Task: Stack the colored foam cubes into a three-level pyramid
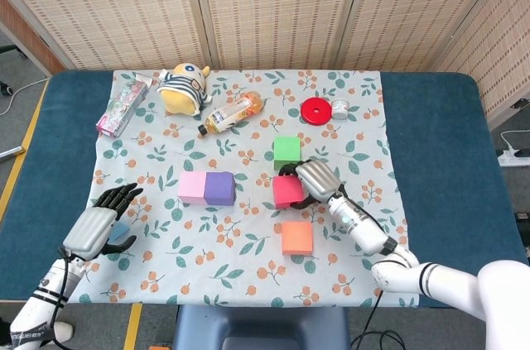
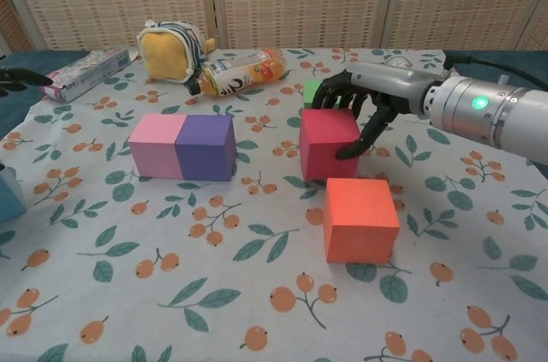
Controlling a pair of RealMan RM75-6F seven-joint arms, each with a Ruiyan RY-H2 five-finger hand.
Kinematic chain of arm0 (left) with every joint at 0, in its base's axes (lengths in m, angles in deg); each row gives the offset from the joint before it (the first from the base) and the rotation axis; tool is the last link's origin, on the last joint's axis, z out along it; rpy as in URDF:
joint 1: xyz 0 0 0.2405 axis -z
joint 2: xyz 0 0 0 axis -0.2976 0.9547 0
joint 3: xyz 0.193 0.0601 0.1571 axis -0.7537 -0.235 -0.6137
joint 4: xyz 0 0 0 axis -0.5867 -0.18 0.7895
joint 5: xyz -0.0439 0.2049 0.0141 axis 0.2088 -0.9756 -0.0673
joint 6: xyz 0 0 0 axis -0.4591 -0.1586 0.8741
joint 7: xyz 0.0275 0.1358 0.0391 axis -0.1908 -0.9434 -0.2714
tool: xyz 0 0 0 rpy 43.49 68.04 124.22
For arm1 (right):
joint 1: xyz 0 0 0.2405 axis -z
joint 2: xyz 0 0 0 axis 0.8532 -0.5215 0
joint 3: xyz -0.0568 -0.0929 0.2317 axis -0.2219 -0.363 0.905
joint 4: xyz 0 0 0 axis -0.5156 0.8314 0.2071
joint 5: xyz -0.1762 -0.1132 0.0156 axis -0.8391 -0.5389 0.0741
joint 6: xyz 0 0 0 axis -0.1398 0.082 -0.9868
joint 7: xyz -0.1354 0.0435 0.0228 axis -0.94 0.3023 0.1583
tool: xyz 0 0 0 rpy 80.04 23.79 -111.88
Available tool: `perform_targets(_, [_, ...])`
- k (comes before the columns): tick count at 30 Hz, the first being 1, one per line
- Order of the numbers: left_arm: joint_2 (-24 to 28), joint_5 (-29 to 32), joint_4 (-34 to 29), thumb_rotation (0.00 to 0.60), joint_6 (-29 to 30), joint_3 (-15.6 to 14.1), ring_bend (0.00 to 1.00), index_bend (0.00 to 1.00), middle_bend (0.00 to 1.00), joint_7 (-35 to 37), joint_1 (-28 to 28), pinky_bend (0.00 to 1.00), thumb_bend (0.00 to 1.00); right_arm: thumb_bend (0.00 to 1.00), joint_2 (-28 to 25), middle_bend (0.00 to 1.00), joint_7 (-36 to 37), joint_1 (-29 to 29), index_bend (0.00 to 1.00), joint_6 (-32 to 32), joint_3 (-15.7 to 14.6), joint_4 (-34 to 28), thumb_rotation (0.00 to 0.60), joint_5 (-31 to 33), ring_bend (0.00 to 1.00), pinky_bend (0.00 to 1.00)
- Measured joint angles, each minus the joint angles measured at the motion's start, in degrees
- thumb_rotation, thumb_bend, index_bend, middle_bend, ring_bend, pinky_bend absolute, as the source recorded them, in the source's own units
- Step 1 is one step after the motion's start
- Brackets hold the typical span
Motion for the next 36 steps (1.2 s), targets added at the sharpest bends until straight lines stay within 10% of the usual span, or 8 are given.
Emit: perform_targets(36, [-0.49,-1.37,1.97,0.600,-0.60,0.24,0.00,0.00,0.00,2.50,-0.23,0.08,0.32,0.11,10.23,0.44,-16.95,-11.84,0.38,5.45,5.97,4.70,0.600,23.07,0.36,0.37])
